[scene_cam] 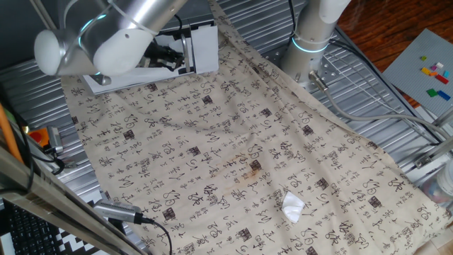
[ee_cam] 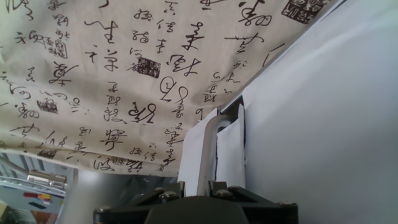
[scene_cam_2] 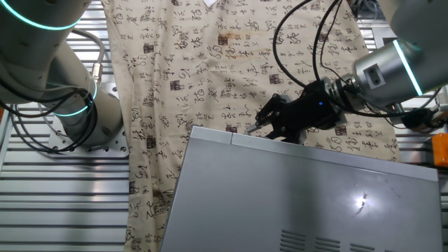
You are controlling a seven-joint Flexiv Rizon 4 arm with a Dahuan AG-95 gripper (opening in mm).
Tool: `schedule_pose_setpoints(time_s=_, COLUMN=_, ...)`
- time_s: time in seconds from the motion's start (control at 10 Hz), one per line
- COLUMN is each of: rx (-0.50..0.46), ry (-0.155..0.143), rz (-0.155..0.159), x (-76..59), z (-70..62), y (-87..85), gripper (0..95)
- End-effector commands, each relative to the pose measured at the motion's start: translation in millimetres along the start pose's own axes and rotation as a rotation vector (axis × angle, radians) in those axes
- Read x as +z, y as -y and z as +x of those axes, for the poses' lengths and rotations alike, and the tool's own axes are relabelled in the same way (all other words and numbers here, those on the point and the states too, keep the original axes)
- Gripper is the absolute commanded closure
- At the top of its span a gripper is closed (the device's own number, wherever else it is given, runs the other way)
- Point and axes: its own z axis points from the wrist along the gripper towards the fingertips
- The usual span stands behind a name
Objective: Open the microwave door
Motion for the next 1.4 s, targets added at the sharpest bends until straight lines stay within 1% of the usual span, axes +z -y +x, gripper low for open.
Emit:
schedule_pose_setpoints(time_s=0.1, rx=0.006, ry=0.000, rz=-0.003, x=0.6, z=-0.3, y=-0.4, gripper=76.0)
schedule_pose_setpoints(time_s=0.6, rx=0.021, ry=0.008, rz=-0.018, x=1.2, z=-0.7, y=-0.6, gripper=76.0)
schedule_pose_setpoints(time_s=1.0, rx=0.037, ry=0.008, rz=-0.024, x=0.5, z=-2.8, y=-1.6, gripper=76.0)
schedule_pose_setpoints(time_s=1.4, rx=0.047, ry=0.012, rz=-0.043, x=0.5, z=-2.9, y=-1.6, gripper=76.0)
